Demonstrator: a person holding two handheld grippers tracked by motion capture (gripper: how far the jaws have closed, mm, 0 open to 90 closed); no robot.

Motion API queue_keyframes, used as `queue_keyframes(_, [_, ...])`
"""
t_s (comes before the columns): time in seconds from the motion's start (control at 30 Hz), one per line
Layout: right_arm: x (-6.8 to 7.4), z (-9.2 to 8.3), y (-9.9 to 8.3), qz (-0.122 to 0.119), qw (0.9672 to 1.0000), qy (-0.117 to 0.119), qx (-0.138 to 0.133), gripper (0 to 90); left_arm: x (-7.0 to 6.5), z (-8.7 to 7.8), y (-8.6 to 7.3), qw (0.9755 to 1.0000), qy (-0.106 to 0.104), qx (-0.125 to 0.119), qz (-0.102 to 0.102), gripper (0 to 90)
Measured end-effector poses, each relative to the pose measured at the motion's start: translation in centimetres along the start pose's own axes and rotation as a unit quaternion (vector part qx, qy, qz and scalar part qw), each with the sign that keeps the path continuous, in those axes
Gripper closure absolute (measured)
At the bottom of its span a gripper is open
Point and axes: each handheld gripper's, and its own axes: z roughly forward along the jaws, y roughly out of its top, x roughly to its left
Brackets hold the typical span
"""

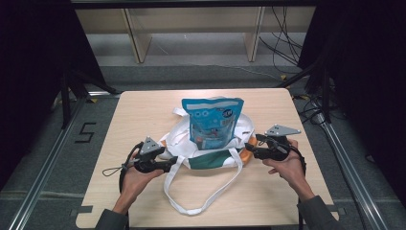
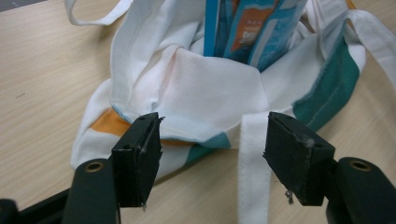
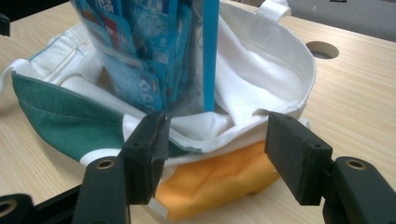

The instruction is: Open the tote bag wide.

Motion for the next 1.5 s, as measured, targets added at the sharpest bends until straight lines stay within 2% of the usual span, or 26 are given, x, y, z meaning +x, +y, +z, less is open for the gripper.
queue_keyframes(0.07, [0.0, -0.1, -0.2, -0.012, 0.9999, -0.006, 0.002, 39.9, -0.3, -0.1, -0.3, 0.9999, -0.009, -0.006, -0.011, 35.2])
queue_keyframes(0.13, [0.0, -0.1, -0.5, -0.008, 1.0000, -0.003, 0.004, 39.5, -0.5, -0.3, -0.5, 0.9999, -0.010, 0.007, 0.000, 35.1])
queue_keyframes(0.2, [0.0, -0.2, -0.6, -0.009, 0.9999, -0.005, 0.007, 39.5, -0.7, -0.4, -0.9, 0.9999, -0.013, 0.007, 0.001, 35.1])
queue_keyframes(0.23, [0.0, -0.2, -0.6, -0.009, 0.9999, -0.005, 0.008, 39.4, -0.9, -0.3, -1.0, 0.9999, -0.014, 0.001, -0.009, 35.1])
queue_keyframes(0.3, [0.1, -0.2, -0.8, -0.009, 0.9999, -0.009, 0.003, 39.3, -0.9, -0.5, -1.3, 0.9999, -0.013, 0.008, 0.000, 35.1])
queue_keyframes(0.33, [0.2, -0.3, -0.9, -0.003, 0.9999, -0.009, 0.008, 39.2, -1.0, -0.6, -1.4, 0.9999, -0.012, 0.010, -0.003, 35.1])
queue_keyframes(0.37, [0.1, -0.4, -0.9, -0.008, 0.9999, -0.007, 0.011, 39.2, -1.2, -0.4, -1.6, 0.9998, -0.013, -0.004, -0.016, 35.1])
queue_keyframes(0.47, [-0.1, -0.4, -1.1, -0.023, 0.9997, -0.009, 0.005, 39.1, -1.6, -0.4, -2.0, 0.9995, -0.013, -0.007, -0.029, 35.1])
queue_keyframes(0.53, [0.1, -0.4, -1.3, -0.012, 0.9998, -0.009, 0.010, 39.0, -1.6, -0.9, -2.5, 0.9999, -0.012, 0.010, -0.002, 34.5])
queue_keyframes(0.63, [0.1, -0.5, -1.4, -0.012, 0.9998, -0.007, 0.016, 38.8, -1.6, -1.3, -2.8, 1.0000, -0.004, 0.007, -0.003, 33.2])
queue_keyframes(0.67, [-0.1, -0.5, -1.4, -0.029, 0.9995, -0.010, 0.007, 38.9, -1.6, -1.5, -3.1, 0.9998, -0.003, -0.007, -0.017, 31.7])
queue_keyframes(0.73, [-0.1, -0.6, -1.4, -0.026, 0.9996, -0.009, 0.008, 38.9, -1.6, -1.7, -3.4, 0.9996, -0.005, -0.008, -0.027, 31.1])
queue_keyframes(0.8, [0.3, -0.9, -1.5, -0.013, 0.9998, -0.008, 0.012, 39.7, -1.6, -1.7, -4.0, 0.9988, -0.029, -0.014, -0.037, 29.6])
queue_keyframes(0.83, [0.4, -1.0, -1.6, -0.026, 0.9996, -0.008, 0.005, 39.7, -1.8, -1.7, -4.3, 0.9979, -0.036, -0.013, -0.052, 29.3])
queue_keyframes(0.87, [0.6, -1.1, -1.7, -0.019, 0.9997, -0.005, 0.012, 39.6, -1.9, -1.6, -4.5, 0.9980, -0.035, -0.012, -0.051, 28.7])
queue_keyframes(0.93, [0.9, -1.3, -1.7, -0.020, 0.9996, -0.004, 0.019, 39.3, -1.9, -1.9, -4.7, 0.9993, -0.025, -0.005, -0.027, 27.7])
queue_keyframes(0.97, [0.7, -1.3, -1.8, -0.034, 0.9993, -0.006, 0.014, 39.0, -2.0, -2.0, -4.8, 0.9995, -0.020, -0.003, -0.023, 27.5])
queue_keyframes(1.07, [1.1, -1.6, -1.9, -0.029, 0.9994, -0.004, 0.017, 38.6, -2.2, -2.0, -5.2, 0.9987, -0.024, -0.015, -0.041, 26.1])
queue_keyframes(1.1, [1.0, -1.6, -2.0, -0.034, 0.9993, -0.006, 0.011, 38.4, -2.1, -2.1, -5.3, 0.9989, -0.023, -0.008, -0.040, 25.1])
queue_keyframes(1.13, [1.2, -1.7, -2.1, -0.028, 0.9994, -0.004, 0.019, 37.8, -2.3, -2.1, -5.5, 0.9988, -0.015, -0.009, -0.046, 20.6])
queue_keyframes(1.23, [1.1, -1.7, -2.3, -0.038, 0.9992, -0.007, 0.014, 37.4, -2.4, -2.3, -5.7, 0.9987, -0.015, -0.011, -0.046, 19.5])
queue_keyframes(1.27, [1.4, -1.7, -2.4, -0.021, 0.9995, -0.005, 0.024, 37.3, -2.4, -2.4, -5.7, 0.9986, -0.021, -0.014, -0.046, 19.1])
queue_keyframes(1.3, [1.2, -1.6, -2.5, -0.037, 0.9991, -0.004, 0.020, 37.2, -2.5, -2.5, -5.8, 0.9984, -0.019, -0.020, -0.049, 18.5])
queue_keyframes(1.33, [1.5, -1.8, -2.7, -0.022, 0.9993, -0.004, 0.029, 37.0, -2.4, -2.6, -5.9, 0.9987, -0.020, -0.017, -0.044, 18.4])
queue_keyframes(1.37, [1.4, -1.7, -2.7, -0.035, 0.9991, -0.005, 0.024, 36.8, -2.5, -2.7, -5.9, 0.9987, -0.018, -0.018, -0.044, 18.0])
queue_keyframes(1.5, [2.0, -2.3, -3.2, -0.024, 0.9994, -0.002, 0.025, 35.0, -2.7, -2.9, -6.3, 0.9985, -0.022, -0.015, -0.047, 17.3])
